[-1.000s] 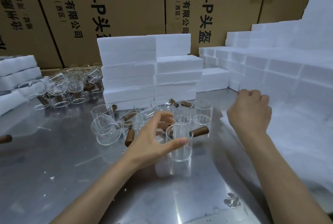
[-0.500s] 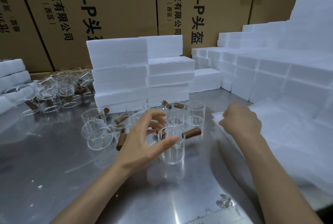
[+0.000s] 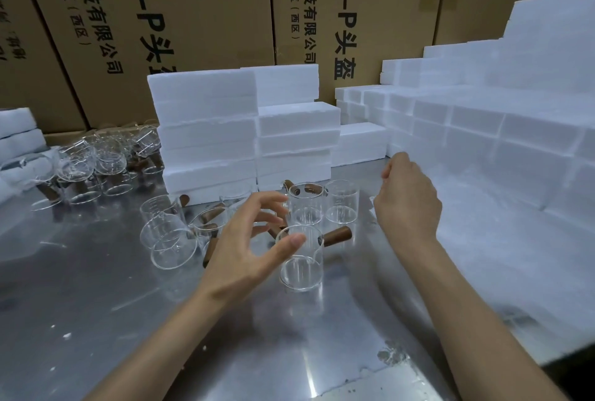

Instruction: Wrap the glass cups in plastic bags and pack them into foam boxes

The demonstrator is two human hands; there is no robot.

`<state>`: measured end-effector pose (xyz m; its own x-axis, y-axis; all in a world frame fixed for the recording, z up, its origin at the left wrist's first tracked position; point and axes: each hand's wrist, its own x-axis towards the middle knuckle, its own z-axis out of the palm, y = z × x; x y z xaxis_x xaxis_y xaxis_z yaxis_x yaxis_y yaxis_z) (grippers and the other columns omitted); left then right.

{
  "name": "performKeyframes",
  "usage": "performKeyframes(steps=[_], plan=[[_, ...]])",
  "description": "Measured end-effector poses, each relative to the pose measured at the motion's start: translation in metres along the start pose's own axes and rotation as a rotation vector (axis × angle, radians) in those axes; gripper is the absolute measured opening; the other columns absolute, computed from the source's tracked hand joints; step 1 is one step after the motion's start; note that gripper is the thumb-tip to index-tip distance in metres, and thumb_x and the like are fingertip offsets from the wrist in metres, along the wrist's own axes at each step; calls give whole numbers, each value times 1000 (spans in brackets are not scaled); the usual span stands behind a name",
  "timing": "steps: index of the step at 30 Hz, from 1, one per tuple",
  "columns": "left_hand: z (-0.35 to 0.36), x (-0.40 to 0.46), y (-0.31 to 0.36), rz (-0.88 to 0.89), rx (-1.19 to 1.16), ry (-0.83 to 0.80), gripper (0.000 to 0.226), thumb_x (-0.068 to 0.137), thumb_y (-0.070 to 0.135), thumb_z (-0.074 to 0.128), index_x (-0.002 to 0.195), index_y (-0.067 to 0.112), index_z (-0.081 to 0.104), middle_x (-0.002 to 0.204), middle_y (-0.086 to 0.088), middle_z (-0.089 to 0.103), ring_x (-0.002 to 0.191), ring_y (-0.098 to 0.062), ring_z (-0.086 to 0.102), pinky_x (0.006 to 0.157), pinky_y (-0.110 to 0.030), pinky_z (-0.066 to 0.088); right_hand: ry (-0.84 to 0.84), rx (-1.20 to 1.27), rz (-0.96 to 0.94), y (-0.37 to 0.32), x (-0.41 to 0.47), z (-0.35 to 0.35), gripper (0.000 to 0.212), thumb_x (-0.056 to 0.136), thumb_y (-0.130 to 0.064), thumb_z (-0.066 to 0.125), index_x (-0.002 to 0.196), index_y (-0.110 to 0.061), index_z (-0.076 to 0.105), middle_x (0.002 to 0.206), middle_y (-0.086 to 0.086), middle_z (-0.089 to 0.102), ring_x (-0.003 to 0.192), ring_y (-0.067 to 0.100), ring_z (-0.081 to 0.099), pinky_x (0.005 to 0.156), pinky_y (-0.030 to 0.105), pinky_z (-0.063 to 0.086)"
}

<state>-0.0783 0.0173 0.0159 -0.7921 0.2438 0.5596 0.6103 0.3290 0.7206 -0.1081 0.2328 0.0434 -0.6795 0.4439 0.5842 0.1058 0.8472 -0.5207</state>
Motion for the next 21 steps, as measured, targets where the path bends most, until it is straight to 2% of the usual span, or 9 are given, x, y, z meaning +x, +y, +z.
performKeyframes(steps=[3,8,10,12,15,18,20,21], plan=[[1,0,0,-3,6,-11,53,69,63,61,112,34,55,104,16,61,100,-10,62,88,-19,48,-96,-24,5,2,0,5,29,80,10,46,101,-10,47,98,6,53,77,23,41,59,31,31],[2,-1,2,17,-12,-2,50,70,59,62,110,30,57,102,15,62,97,-11,63,86,-17,48,-7,65,-149,-4,-5,10,30,81,9,43,101,-13,49,99,3,53,82,19,39,57,30,27],[1,-1,3,20,-17,6,49,70,58,62,110,29,58,101,15,62,97,-11,63,85,-14,47,-27,62,-184,-7,-9,15,24,87,-1,46,108,-14,49,107,3,50,87,21,45,58,30,31],[1,-1,3,16,-19,10,49,70,59,60,110,30,58,101,14,62,97,-11,63,85,-15,47,-52,71,-158,-8,-10,19,25,92,-10,43,116,-13,47,115,5,48,94,24,50,62,32,34],[0,-1,3,13,-25,13,48,71,59,59,109,30,58,101,13,63,98,-12,63,86,-18,48,-20,-66,-72,-1,-4,17,36,88,-4,43,124,-8,45,123,12,48,107,31,45,69,36,36],[0,-1,3,7,-20,11,48,71,60,58,109,31,58,101,14,63,98,-11,63,88,-20,48,-259,-289,105,14,2,14,42,88,-10,50,128,-3,40,130,17,44,116,34,41,83,36,37],[1,-1,4,7,-12,10,49,71,61,57,109,31,58,101,14,63,98,-10,63,88,-20,48,-382,-356,152,22,4,15,32,91,-11,47,123,-6,46,124,14,50,116,31,43,82,32,35],[1,-1,4,7,-10,10,49,71,61,57,109,31,58,101,14,63,98,-10,63,88,-21,48,-381,-346,144,24,5,15,27,92,-11,46,118,-7,50,120,12,54,114,30,45,79,31,35]])
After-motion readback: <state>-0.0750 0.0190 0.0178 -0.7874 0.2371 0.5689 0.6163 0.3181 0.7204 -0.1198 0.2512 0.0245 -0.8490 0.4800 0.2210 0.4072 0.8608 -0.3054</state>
